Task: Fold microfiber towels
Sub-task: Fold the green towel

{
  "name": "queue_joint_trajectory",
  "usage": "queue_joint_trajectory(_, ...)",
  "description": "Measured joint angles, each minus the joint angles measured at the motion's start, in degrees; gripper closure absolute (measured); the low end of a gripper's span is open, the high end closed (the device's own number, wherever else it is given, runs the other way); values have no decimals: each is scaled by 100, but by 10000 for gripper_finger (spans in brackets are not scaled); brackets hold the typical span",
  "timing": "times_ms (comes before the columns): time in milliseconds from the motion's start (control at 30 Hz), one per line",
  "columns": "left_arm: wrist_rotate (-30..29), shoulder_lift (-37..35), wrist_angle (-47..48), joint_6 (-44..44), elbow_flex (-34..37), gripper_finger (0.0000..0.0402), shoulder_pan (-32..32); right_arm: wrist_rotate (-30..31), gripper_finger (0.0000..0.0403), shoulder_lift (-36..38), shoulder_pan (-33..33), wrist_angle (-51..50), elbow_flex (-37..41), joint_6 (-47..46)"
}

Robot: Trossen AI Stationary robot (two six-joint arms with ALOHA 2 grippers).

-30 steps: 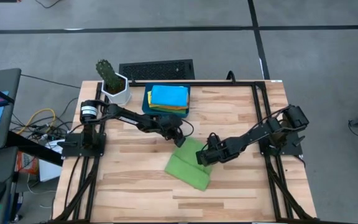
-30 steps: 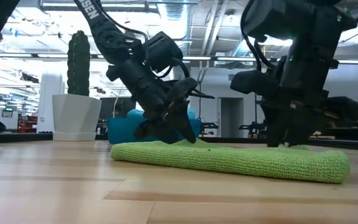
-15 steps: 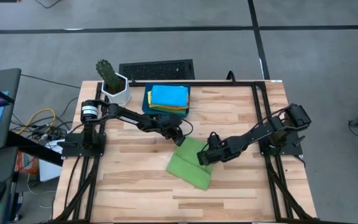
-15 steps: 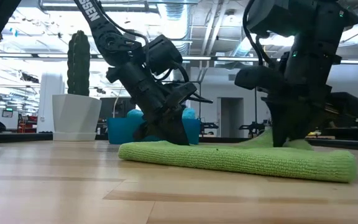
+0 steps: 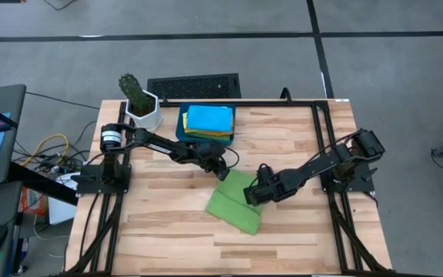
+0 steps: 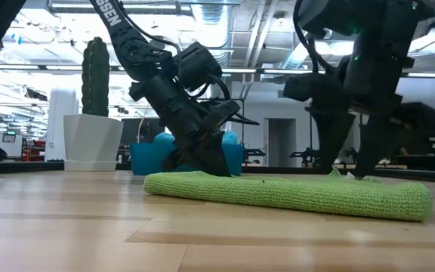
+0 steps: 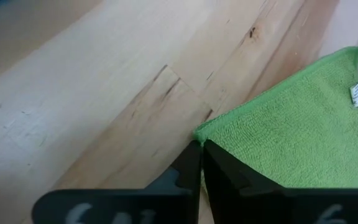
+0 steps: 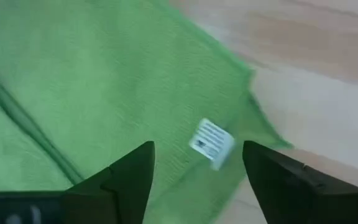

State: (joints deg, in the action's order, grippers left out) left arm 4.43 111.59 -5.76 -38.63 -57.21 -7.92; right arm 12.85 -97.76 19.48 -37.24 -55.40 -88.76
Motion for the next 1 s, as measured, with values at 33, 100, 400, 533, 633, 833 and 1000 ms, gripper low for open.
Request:
queue_joint_trajectory(33,-2,0,-2,0,0,389,0,1,133,0,1,-217,-72,-8)
queue_joint_trajectory(100,-2,0,-7,-2,0,388,0,18,133,3,32,-691,-242,-65)
queue_joint_trajectory(400,-55,4,-100,-13,4,388,2,57,133,-4,-96,-689,-1,-256)
queue_joint_trajectory(533,-61,4,-105,-15,4,388,2,-66,133,-4,-233,-27,251,-251)
queue_joint_trajectory(633,-56,4,-109,-15,4,388,4,-216,147,4,-275,241,393,-241)
queue_joint_trajectory(833,-25,4,-119,-86,4,388,2,-299,249,11,-277,99,431,-230)
queue_joint_trajectory(1000,127,4,-160,-225,4,388,0,-349,363,9,-275,141,396,-42)
